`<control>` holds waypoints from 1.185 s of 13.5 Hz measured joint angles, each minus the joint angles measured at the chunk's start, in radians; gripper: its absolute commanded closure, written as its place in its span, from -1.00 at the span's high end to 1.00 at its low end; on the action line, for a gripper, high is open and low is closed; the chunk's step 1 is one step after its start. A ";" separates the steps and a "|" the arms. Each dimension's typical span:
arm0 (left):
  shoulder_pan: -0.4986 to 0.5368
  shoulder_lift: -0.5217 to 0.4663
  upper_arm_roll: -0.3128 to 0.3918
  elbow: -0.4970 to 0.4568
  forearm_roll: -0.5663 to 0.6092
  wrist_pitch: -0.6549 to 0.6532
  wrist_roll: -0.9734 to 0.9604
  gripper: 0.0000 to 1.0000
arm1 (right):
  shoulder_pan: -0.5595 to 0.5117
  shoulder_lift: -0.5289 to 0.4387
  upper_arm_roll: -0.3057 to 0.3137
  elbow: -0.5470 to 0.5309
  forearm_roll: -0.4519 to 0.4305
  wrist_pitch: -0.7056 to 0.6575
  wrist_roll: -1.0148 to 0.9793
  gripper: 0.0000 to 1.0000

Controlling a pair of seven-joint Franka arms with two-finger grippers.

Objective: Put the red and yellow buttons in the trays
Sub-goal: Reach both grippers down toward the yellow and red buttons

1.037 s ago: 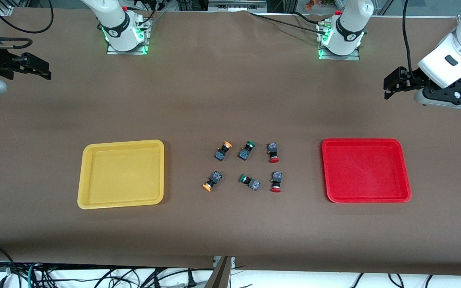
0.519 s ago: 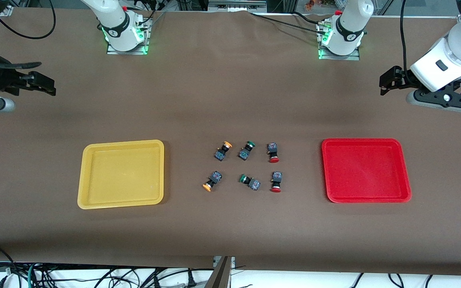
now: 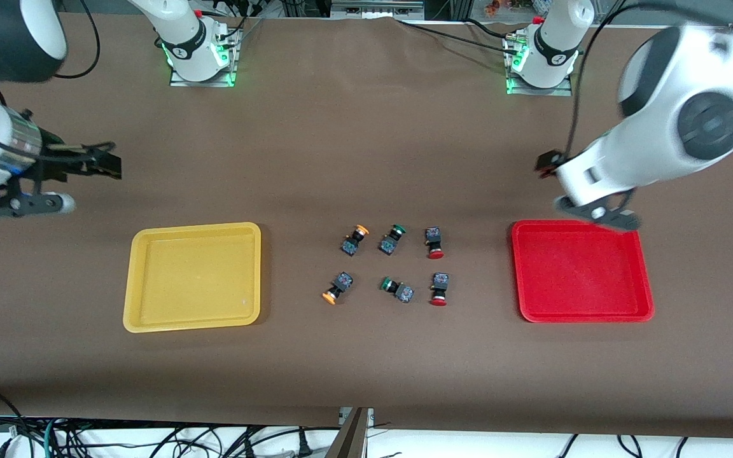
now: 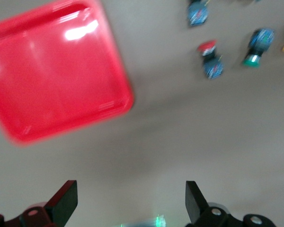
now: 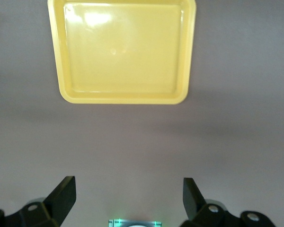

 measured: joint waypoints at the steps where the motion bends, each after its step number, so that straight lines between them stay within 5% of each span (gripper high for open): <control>1: -0.029 0.050 -0.003 0.002 -0.002 0.078 -0.005 1.00 | 0.026 0.027 0.001 0.000 0.000 0.033 0.016 1.00; 7: -0.102 0.279 -0.019 -0.002 -0.156 0.428 -0.023 1.00 | 0.148 0.221 0.003 -0.002 0.015 0.271 0.348 1.00; 15: -0.222 0.357 -0.018 -0.149 0.052 0.650 -0.247 1.00 | 0.268 0.471 0.009 0.000 0.115 0.702 0.785 1.00; 16: -0.221 0.359 -0.015 -0.186 0.052 0.722 -0.247 0.76 | 0.305 0.507 0.009 0.000 0.115 0.779 0.852 0.99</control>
